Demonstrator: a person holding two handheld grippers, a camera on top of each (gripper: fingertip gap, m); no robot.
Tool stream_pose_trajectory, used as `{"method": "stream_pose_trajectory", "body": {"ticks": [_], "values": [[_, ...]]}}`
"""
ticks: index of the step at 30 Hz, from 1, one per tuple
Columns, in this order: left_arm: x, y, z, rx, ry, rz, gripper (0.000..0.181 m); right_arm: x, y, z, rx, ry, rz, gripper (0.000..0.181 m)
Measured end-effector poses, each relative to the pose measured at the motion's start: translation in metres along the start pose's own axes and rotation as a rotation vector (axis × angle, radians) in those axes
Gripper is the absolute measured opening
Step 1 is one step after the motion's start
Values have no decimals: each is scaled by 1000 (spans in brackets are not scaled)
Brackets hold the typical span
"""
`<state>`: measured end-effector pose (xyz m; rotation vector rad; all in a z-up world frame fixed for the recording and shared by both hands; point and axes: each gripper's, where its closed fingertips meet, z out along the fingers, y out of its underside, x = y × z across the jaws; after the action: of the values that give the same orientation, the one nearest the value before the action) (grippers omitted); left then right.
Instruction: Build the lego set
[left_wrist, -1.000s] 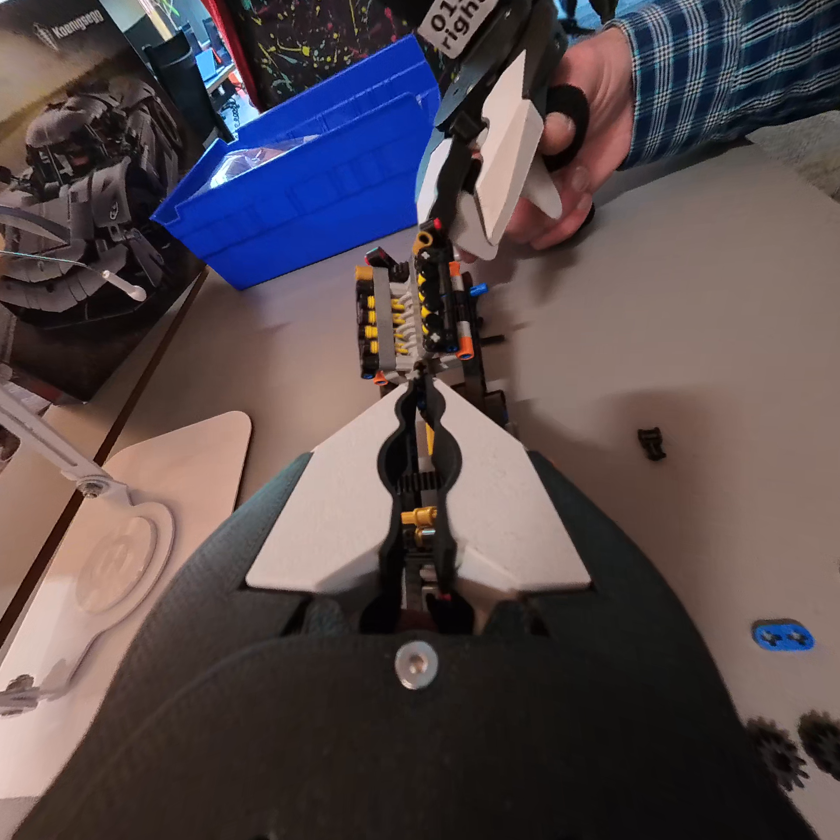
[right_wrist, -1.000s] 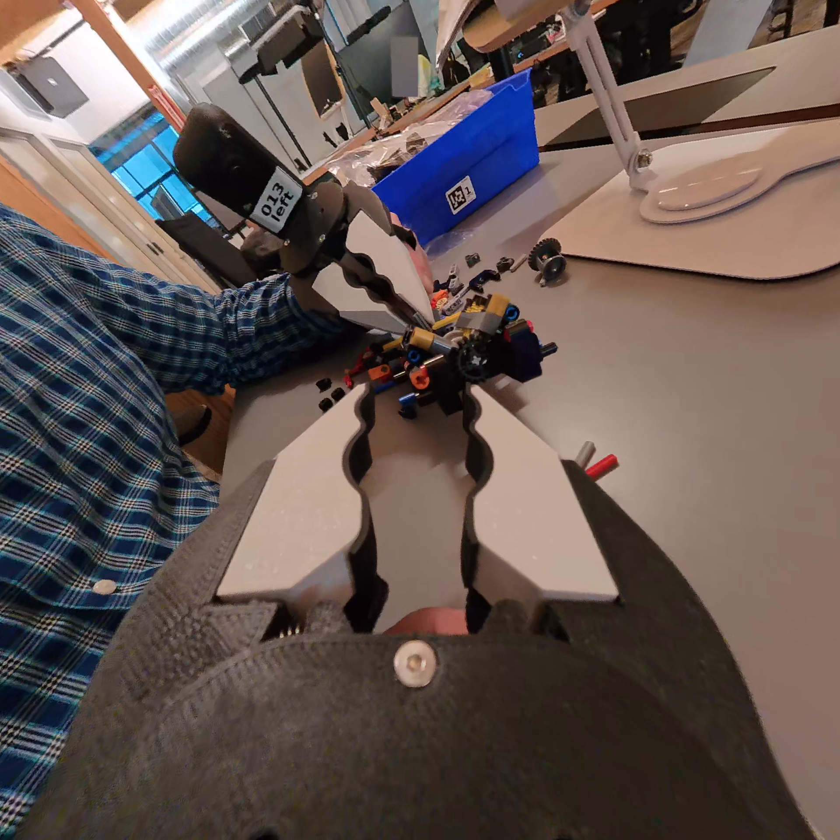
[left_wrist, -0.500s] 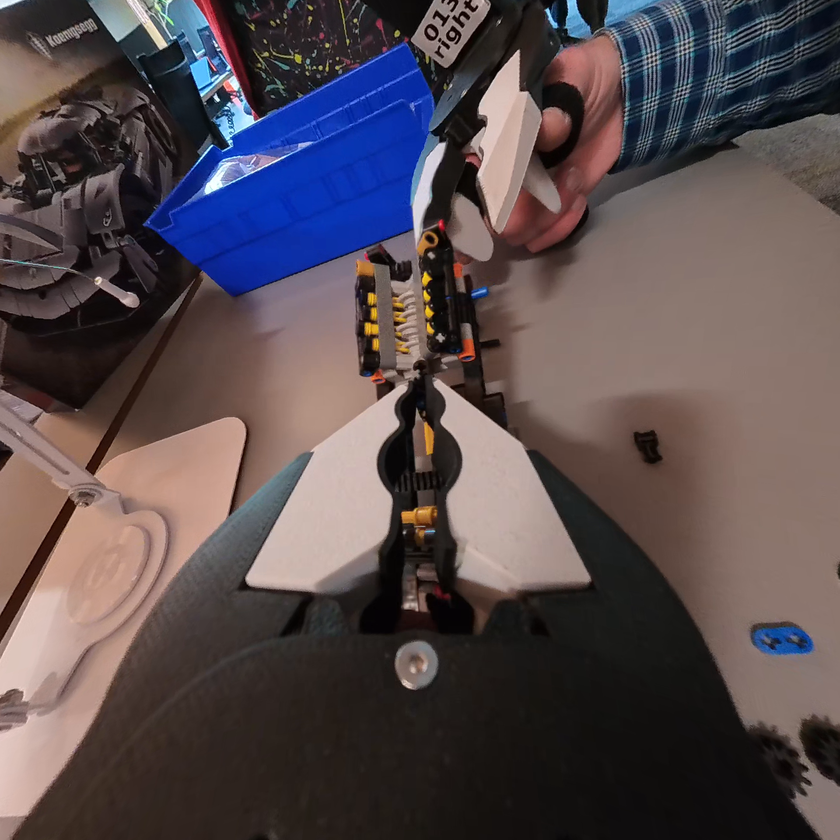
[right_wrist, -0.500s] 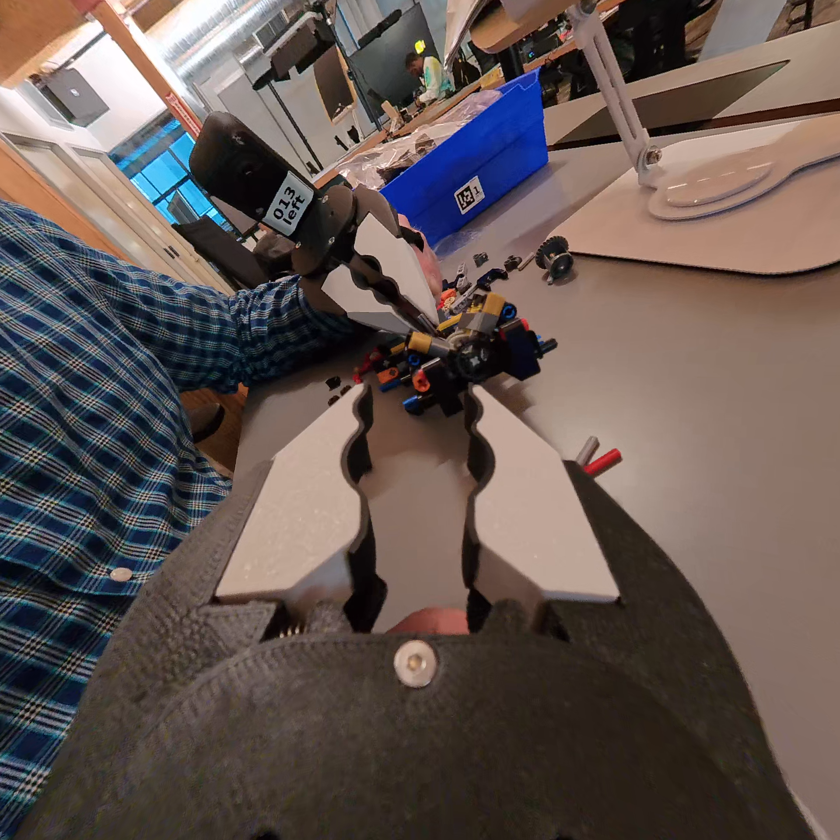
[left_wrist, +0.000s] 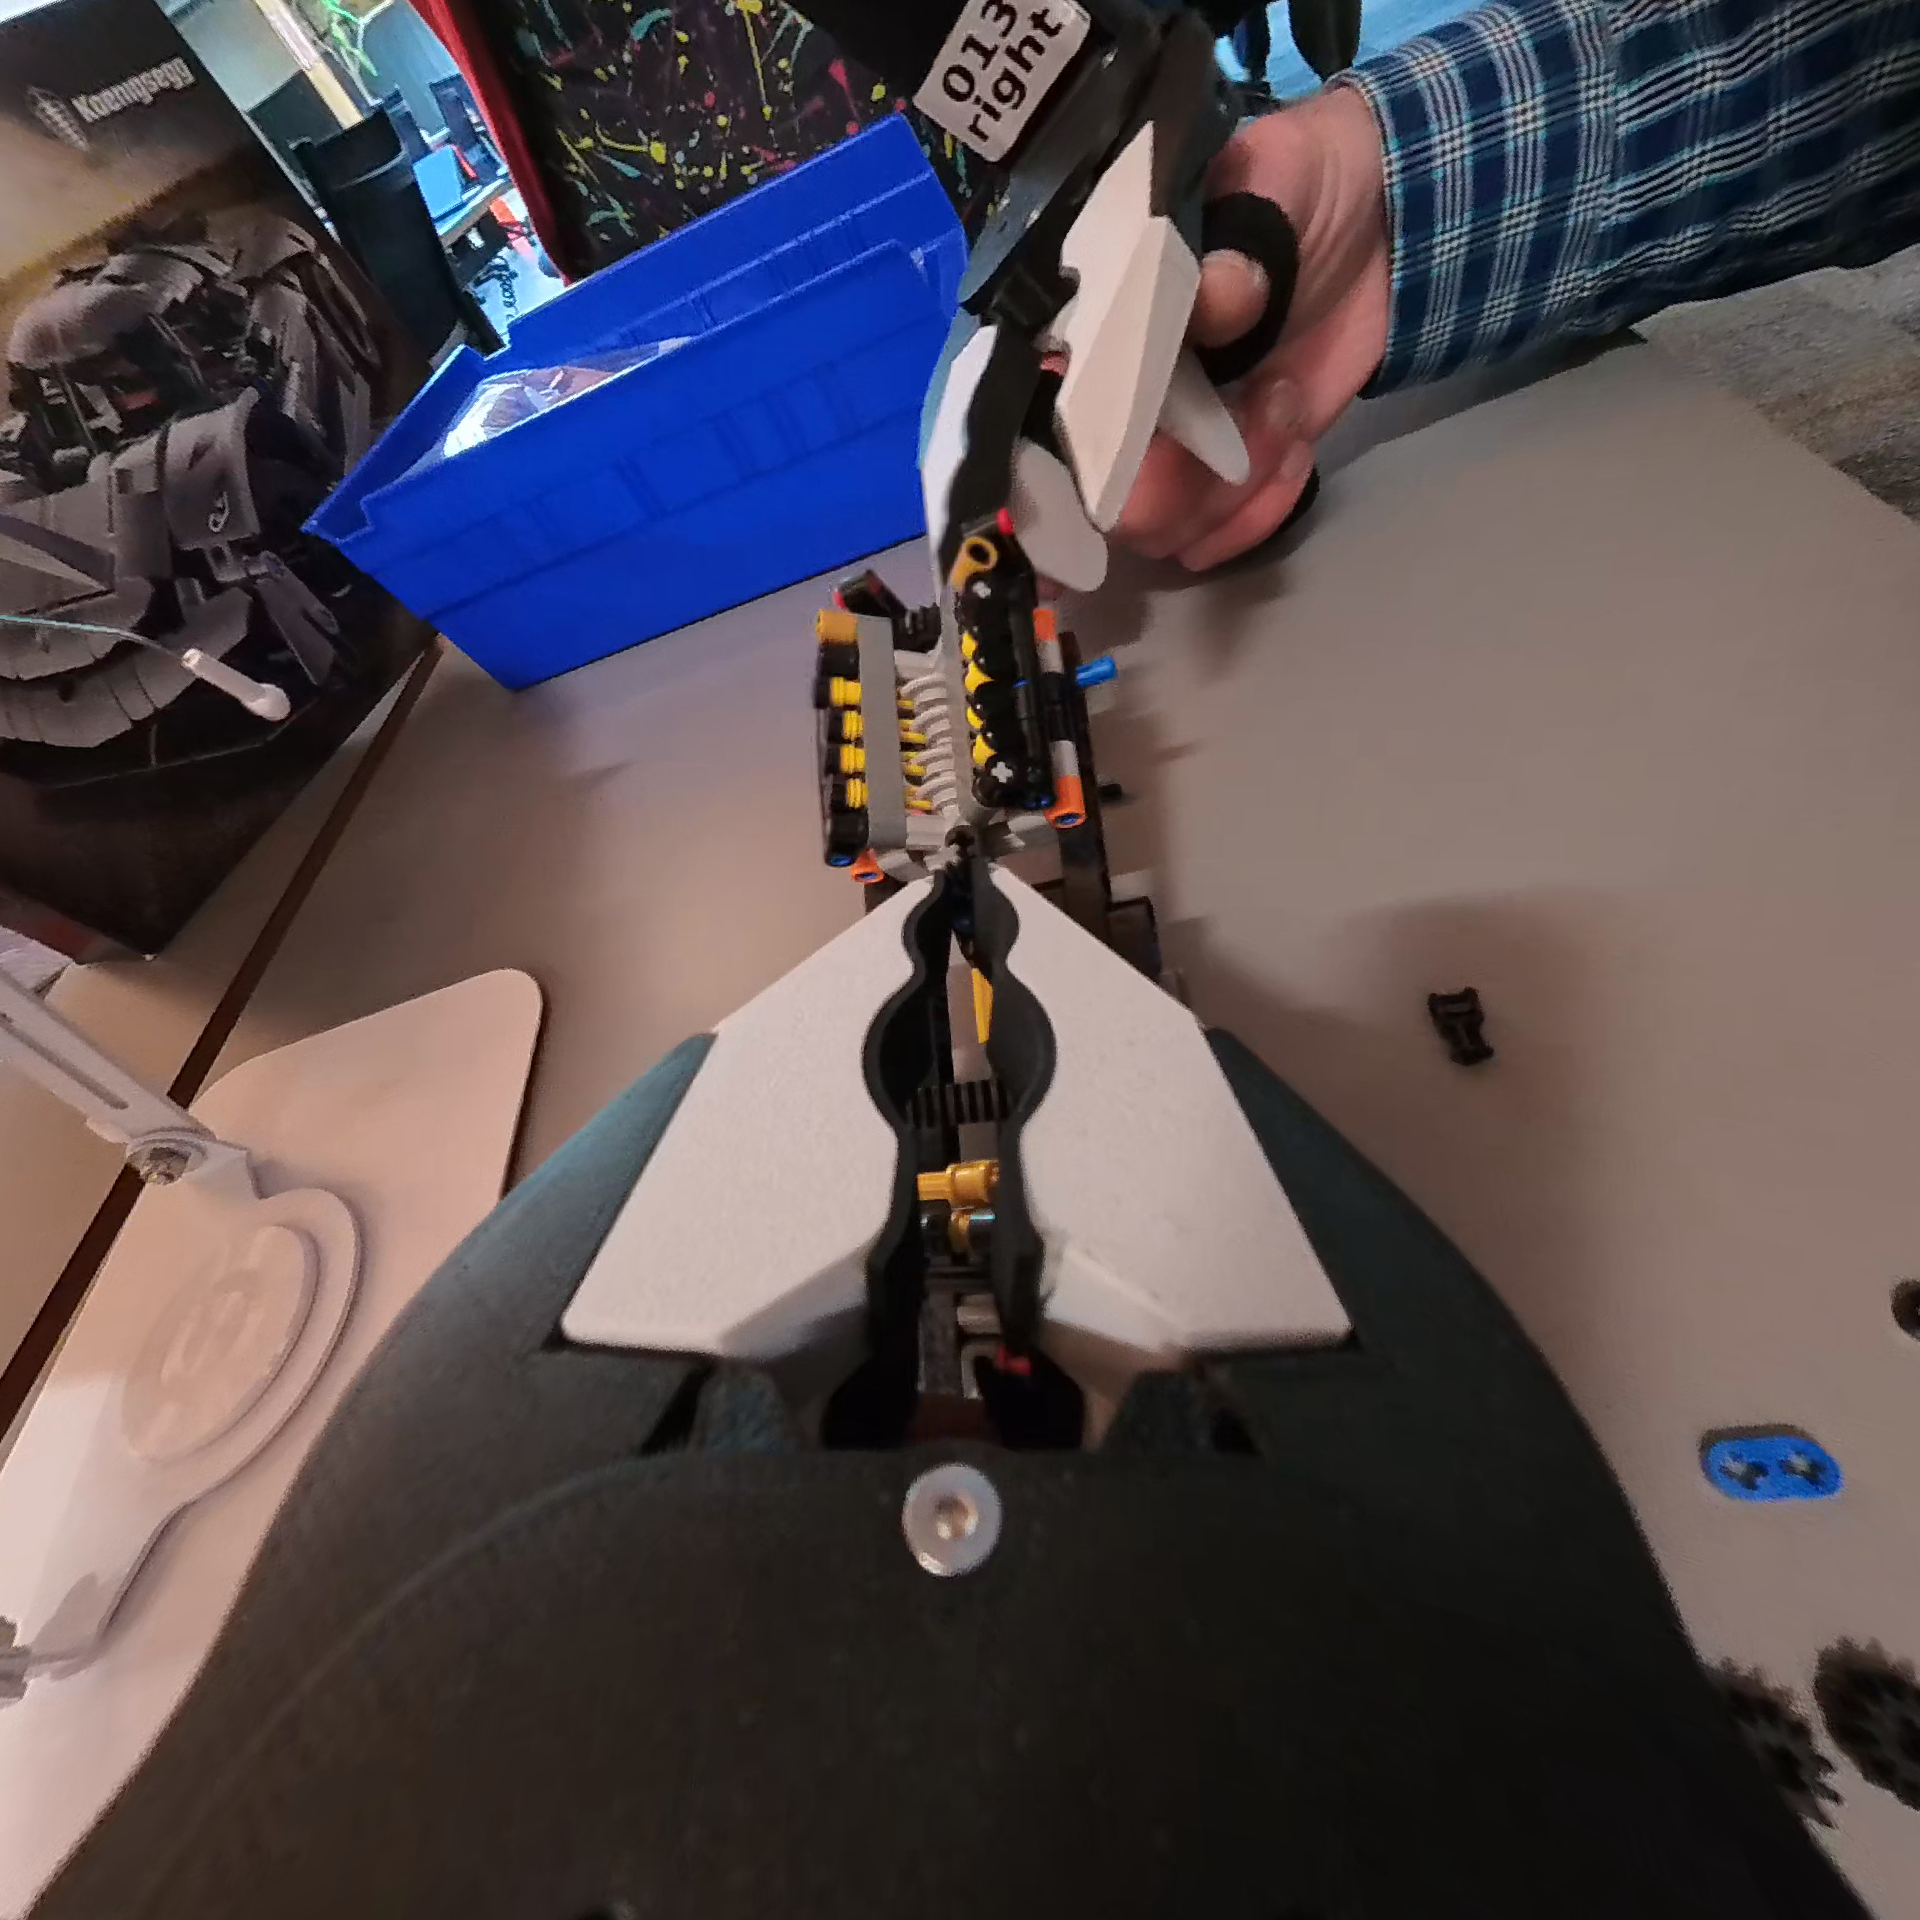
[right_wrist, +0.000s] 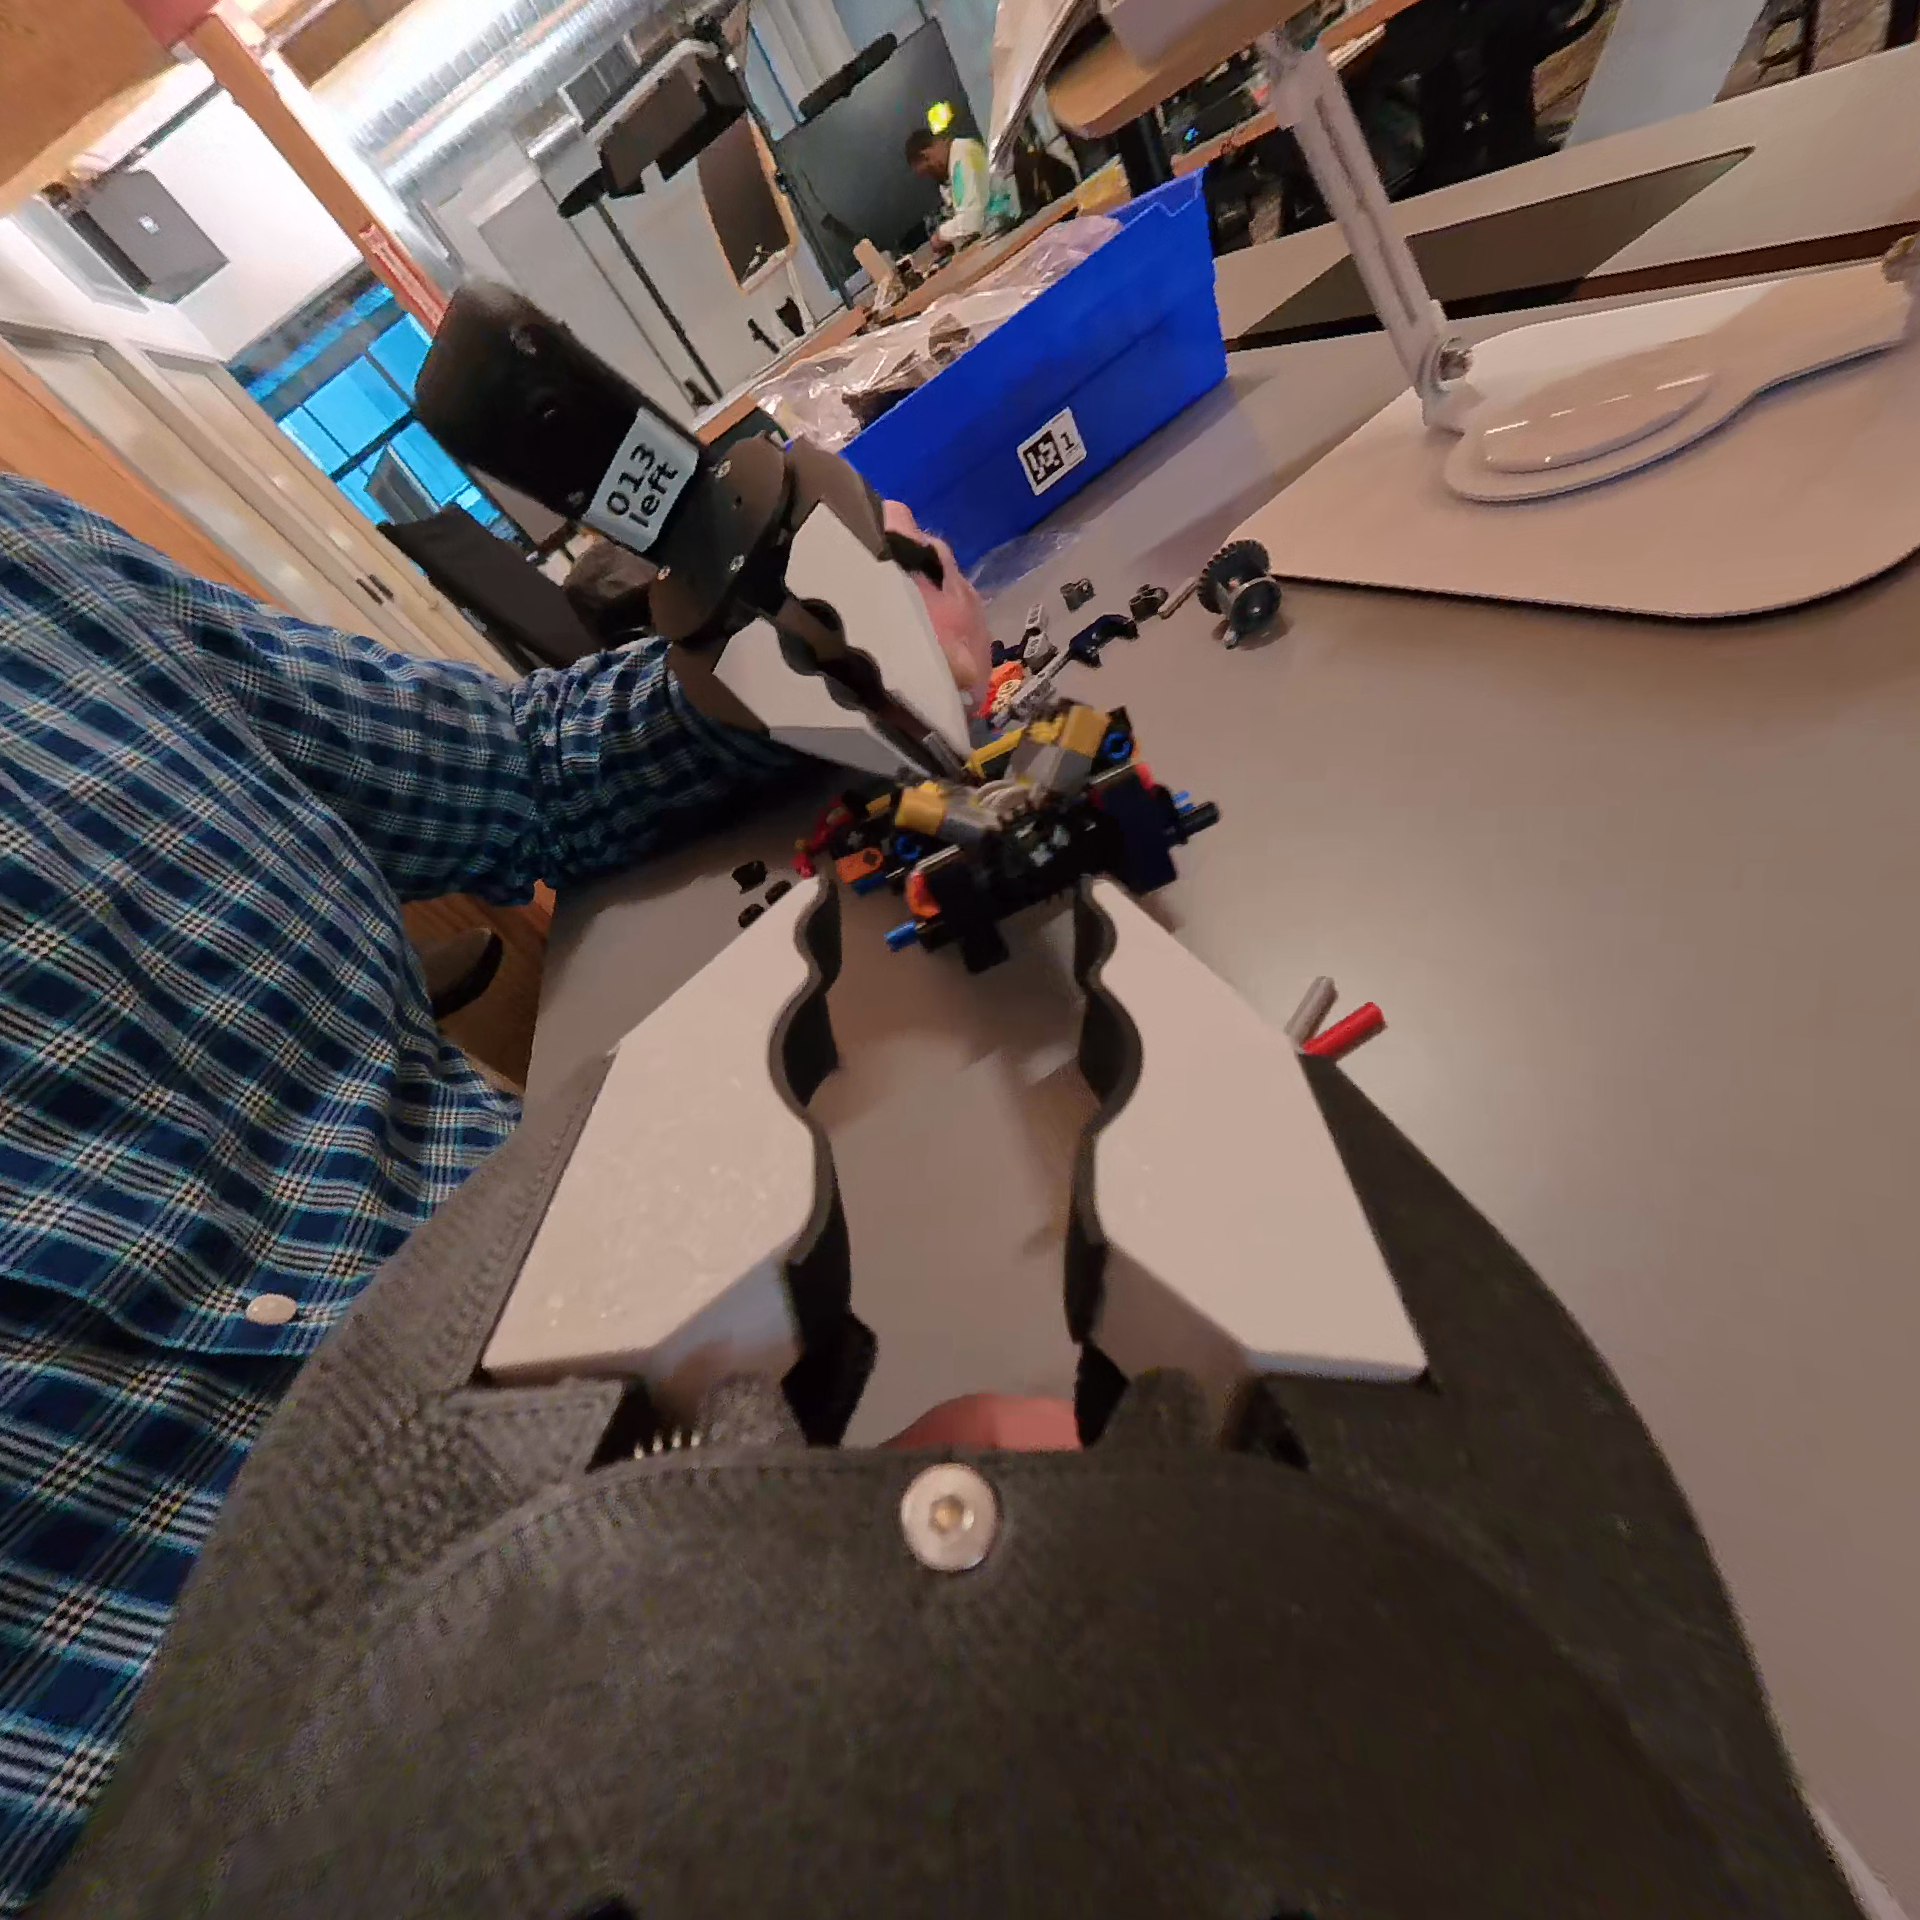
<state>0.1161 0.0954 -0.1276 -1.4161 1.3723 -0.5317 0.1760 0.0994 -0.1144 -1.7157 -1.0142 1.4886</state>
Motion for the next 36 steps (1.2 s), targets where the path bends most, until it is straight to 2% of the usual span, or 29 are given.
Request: {"method": "stream_pose_trajectory", "body": {"ticks": [3,7,13,15,21,23,25,28,31,36], "values": [[1,-1,1,-2,-3,10,0,2,0,1,2,7,13,55],[1,-1,1,4,1,1,0,-4,1,6,-6,-7,-21,58],[-1,-1,0,3,-11,1,0,-9,6,2,-34,-35,-24,39],[0,-1,0,5,-5,1,0,-2,2,1,-20,10,-27,50],[1,-2,1,6,-1,5,0,-4,4,7,-39,0,-39,55],[1,-1,1,4,-4,9,0,-5,3,6,-37,-8,-43,51],[1,-3,0,12,-4,1,0,-8,6,3,-46,-30,-44,34],[1,-1,1,8,-3,3,0,-6,6,1,-49,-12,-39,37],[3,-2,2,9,2,7,0,1,2,0,-33,21,-27,52],[4,-1,2,6,1,11,0,-4,4,6,-47,3,-46,55]]}}
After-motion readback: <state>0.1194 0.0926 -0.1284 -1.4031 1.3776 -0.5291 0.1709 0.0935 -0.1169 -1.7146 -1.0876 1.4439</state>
